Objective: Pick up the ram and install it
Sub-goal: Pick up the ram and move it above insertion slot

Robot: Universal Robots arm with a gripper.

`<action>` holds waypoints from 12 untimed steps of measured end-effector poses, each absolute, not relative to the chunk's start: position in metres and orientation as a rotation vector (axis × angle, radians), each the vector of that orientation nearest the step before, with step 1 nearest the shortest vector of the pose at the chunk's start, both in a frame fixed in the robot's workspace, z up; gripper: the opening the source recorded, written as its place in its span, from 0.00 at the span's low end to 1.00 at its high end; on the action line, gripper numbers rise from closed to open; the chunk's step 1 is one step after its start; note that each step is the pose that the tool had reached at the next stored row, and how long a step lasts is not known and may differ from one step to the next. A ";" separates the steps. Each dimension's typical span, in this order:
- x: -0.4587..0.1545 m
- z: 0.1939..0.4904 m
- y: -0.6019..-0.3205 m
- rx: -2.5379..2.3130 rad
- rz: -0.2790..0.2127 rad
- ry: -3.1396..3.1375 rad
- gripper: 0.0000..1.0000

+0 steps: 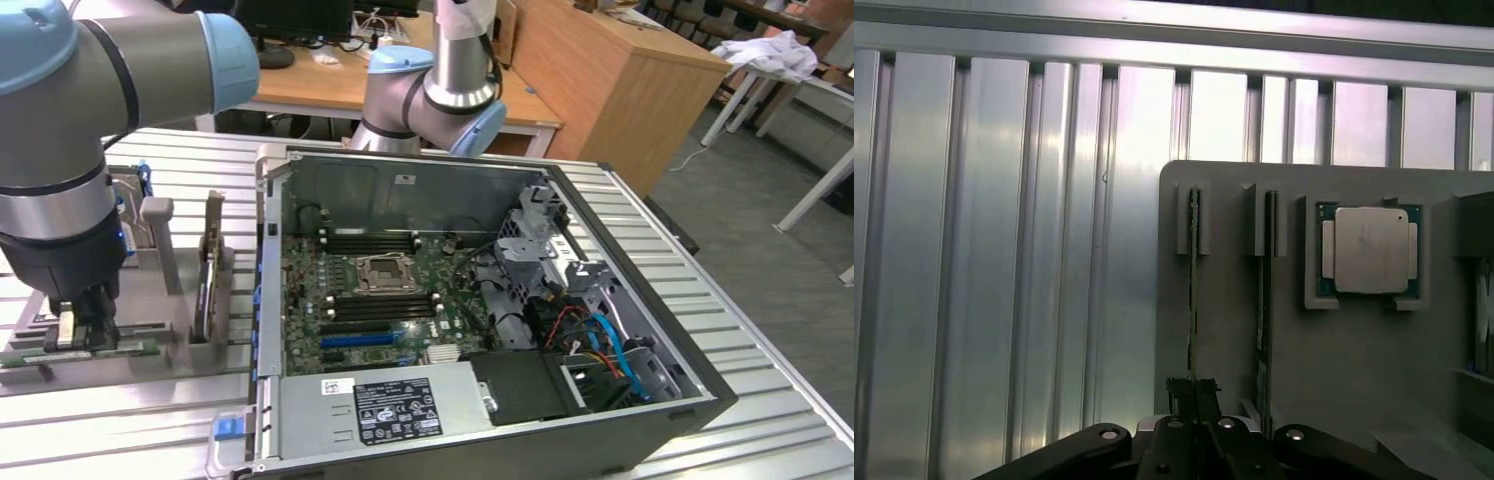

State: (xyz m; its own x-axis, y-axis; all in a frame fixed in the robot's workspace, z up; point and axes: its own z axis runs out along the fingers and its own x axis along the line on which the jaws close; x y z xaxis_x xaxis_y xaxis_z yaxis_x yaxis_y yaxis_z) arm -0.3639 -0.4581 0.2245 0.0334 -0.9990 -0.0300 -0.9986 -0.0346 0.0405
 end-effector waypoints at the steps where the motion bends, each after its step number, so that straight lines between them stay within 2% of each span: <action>1: -0.364 0.226 -0.458 2.252 -0.078 -2.177 0.11; 12: -0.364 0.247 -0.458 2.251 -0.078 -2.178 0.11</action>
State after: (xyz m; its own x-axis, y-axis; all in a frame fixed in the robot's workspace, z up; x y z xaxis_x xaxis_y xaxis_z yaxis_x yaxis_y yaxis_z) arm -0.3639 -0.4581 0.2474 0.0327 -0.9990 -0.0300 -0.9986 -0.0339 0.0405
